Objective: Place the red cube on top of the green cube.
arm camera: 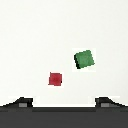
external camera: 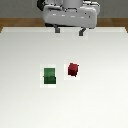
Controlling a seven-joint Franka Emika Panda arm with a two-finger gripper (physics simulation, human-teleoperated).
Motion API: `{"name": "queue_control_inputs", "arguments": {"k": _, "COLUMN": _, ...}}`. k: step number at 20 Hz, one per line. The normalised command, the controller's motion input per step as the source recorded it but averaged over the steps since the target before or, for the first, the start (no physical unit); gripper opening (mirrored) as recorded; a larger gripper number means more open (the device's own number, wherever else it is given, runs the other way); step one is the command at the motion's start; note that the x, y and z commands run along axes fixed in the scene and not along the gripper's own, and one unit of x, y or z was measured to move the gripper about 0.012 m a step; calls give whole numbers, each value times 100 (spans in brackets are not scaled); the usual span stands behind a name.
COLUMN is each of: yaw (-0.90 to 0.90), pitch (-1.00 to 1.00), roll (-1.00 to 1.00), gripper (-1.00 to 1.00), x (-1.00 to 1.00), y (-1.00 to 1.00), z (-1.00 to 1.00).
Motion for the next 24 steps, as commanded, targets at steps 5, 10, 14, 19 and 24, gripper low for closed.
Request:
{"name": "queue_control_inputs", "arguments": {"k": 5, "yaw": -3, "pitch": 0, "roll": 0, "gripper": 100, "x": 0, "y": 20, "z": 0}}
{"name": "queue_control_inputs", "arguments": {"k": 10, "yaw": 0, "pitch": 0, "roll": 0, "gripper": 100, "x": 40, "y": 0, "z": 0}}
{"name": "queue_control_inputs", "arguments": {"k": 14, "yaw": 0, "pitch": 0, "roll": 0, "gripper": 100, "x": 0, "y": 0, "z": 0}}
{"name": "queue_control_inputs", "arguments": {"k": 19, "yaw": 0, "pitch": 0, "roll": 0, "gripper": 100, "x": -20, "y": 0, "z": 0}}
{"name": "queue_control_inputs", "arguments": {"k": 24, "yaw": 0, "pitch": 0, "roll": 0, "gripper": 100, "x": 0, "y": 0, "z": -20}}
